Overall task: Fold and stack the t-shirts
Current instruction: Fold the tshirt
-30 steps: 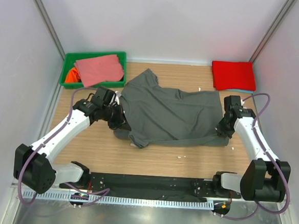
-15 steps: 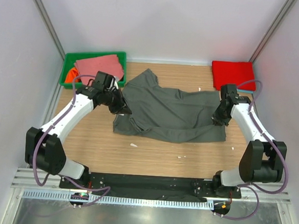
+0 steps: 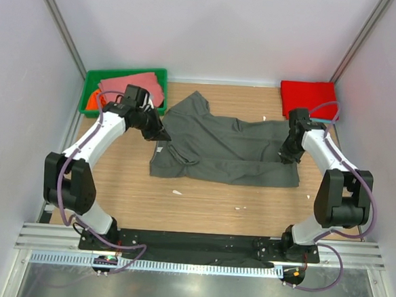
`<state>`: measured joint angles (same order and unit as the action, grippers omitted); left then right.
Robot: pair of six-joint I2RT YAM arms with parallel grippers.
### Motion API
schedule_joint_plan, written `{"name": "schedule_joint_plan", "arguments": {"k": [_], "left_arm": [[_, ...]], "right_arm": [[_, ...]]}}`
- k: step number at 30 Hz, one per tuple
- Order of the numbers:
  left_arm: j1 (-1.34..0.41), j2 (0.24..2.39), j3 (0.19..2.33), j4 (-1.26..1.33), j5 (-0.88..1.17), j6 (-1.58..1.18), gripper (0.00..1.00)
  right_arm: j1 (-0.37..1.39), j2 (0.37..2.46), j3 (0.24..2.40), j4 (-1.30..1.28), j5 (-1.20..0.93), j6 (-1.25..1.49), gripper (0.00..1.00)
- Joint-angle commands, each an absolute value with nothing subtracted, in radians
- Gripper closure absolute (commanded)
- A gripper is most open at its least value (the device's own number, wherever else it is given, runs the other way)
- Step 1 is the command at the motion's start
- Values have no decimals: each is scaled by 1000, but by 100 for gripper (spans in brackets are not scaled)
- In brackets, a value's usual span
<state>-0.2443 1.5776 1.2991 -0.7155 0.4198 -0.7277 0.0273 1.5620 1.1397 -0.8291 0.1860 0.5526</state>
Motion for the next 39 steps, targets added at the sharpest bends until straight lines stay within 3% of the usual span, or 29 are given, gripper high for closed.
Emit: {"name": "schedule_joint_plan", "arguments": {"k": [1, 26, 27, 28, 30, 32, 34, 39], "left_arm": [[-230, 1603, 1350, -713, 436, -696, 100], [-233, 1876, 1554, -715, 494, -620, 100], [-232, 1896, 1571, -727, 489, -615, 98], [-233, 1902, 1584, -735, 479, -601, 85], [-232, 1905, 1627, -767, 402, -582, 73], [-232, 1895, 1675, -808, 342, -530, 61], [-232, 1850, 1684, -882, 252, -491, 50], [-230, 1649, 1397, -873, 264, -475, 44]], "right_arm": [[26, 1586, 1172, -799, 218, 537, 99], [-37, 1664, 1158, -764, 256, 535, 99], [-37, 1666, 1155, -752, 246, 529, 97], [-37, 1672, 1155, -747, 238, 520, 94], [-37, 1686, 1164, -744, 236, 515, 78], [-37, 1689, 1177, -750, 250, 506, 71], [-41, 1678, 1190, -781, 282, 499, 57], [-84, 1547, 1138, -822, 269, 517, 41]]}}
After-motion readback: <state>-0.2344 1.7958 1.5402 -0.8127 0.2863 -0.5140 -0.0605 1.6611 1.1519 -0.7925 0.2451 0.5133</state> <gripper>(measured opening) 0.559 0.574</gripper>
